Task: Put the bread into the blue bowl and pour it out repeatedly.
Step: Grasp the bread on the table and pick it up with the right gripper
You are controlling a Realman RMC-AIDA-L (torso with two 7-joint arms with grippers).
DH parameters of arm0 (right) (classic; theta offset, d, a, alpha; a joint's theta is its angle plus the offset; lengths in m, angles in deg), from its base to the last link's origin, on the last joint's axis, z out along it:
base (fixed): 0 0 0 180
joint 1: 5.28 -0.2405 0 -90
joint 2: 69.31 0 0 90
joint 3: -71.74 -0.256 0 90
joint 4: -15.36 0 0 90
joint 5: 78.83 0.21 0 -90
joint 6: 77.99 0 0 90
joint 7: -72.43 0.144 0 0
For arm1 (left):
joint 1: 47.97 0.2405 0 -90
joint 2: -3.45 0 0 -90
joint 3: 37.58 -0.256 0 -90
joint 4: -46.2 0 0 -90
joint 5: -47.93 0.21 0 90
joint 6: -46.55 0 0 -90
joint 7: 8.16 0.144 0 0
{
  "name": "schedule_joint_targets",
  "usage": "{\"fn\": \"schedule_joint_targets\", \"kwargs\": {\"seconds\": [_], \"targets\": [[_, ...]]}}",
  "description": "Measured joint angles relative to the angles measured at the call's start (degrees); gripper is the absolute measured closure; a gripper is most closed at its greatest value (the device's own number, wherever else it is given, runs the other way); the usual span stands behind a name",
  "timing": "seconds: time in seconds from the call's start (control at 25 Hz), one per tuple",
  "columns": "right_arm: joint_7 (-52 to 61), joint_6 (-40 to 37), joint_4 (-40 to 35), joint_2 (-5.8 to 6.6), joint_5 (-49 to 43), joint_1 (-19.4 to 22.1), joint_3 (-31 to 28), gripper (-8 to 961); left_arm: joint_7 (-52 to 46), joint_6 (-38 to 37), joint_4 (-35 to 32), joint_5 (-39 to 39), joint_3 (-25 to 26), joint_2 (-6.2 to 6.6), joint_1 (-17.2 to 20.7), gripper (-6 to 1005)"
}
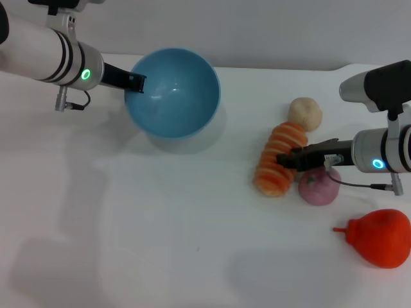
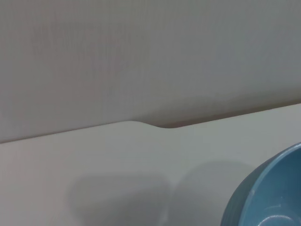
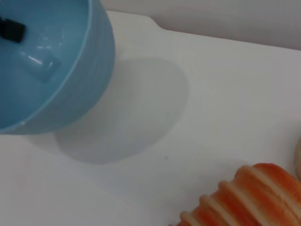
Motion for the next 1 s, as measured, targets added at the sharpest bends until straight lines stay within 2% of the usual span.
{"fn": "schedule_joint_targets", "kwargs": {"seconds": [0.76, 1.0], "targets": [[-0.4, 5.0, 3.1, -0.17, 4.1, -0.3, 2.9, 612, 0.1, -0.4, -0.1, 0.0, -0.7, 0.02, -0.4, 999], [-0.8, 5.3, 3.6, -0.16, 4.2, -0.3, 3.7, 688, 0.1, -0.2, 0.0, -0.1, -0.7, 0.02, -0.2, 999]]}}
